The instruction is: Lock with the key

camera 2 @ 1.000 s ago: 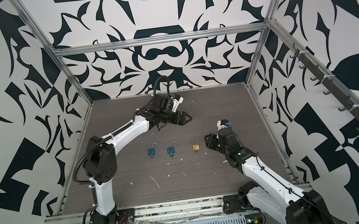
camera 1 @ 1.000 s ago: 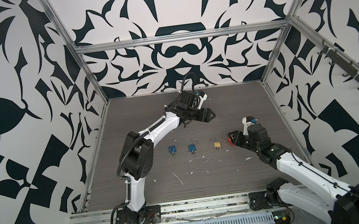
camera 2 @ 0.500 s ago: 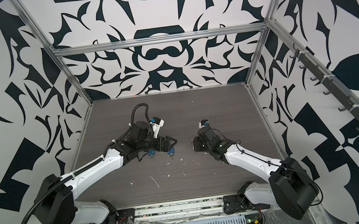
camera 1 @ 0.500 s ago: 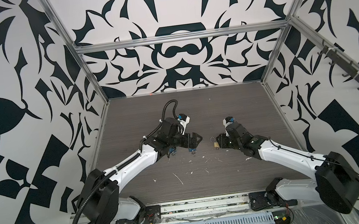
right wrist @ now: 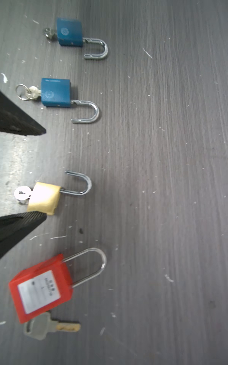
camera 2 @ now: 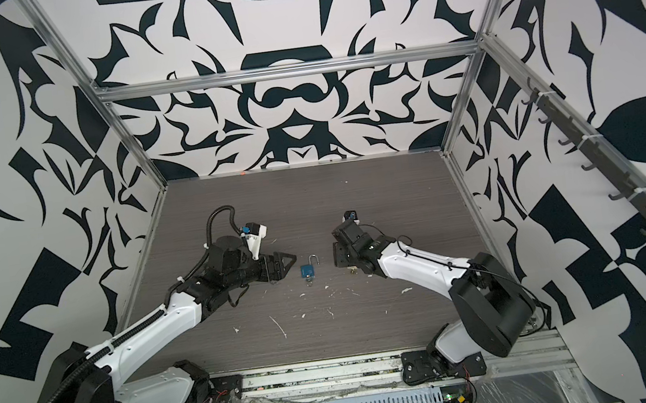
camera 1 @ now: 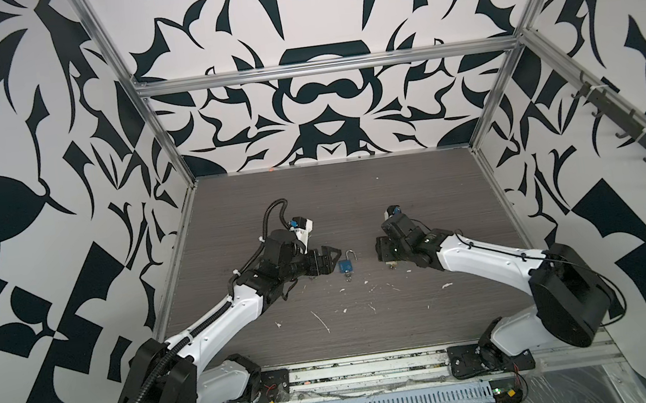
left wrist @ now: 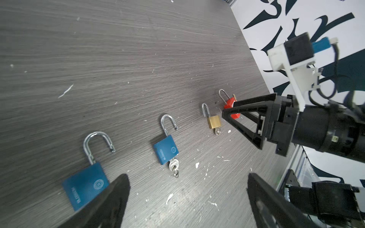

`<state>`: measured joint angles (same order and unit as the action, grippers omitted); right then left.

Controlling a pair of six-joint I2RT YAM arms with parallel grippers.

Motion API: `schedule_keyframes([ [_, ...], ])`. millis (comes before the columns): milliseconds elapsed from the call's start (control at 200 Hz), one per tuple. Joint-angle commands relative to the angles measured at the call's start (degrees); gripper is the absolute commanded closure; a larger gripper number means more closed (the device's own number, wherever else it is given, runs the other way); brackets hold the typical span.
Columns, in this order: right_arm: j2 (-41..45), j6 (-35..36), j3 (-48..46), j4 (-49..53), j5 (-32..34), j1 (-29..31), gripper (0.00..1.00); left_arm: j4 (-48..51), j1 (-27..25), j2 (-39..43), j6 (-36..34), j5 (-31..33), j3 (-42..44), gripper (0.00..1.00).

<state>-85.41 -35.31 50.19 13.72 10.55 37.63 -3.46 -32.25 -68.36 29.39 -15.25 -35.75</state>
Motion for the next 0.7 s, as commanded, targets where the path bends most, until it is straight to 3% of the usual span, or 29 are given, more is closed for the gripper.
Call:
schedule_keyframes([
  [0, -2.15, -1.79, 2.79, 3.79, 3.5, 0.34, 0.42, -3.35, 1.82, 1.78, 2.34, -4.1, 0.98, 0.05],
  [225, -4.17, -4.15, 3.08, 8.08, 9.78, 0.55, 0.4, -5.58, 2.55, 3.45, 2.87, -4.53, 3.14, 0.05],
  [695, -8.38, -7.45, 1.97, 6.3, 8.01, 1.59, 0.4, -8.26, 2.61, -0.47, 3.17, -6.93, 2.77, 0.06],
])
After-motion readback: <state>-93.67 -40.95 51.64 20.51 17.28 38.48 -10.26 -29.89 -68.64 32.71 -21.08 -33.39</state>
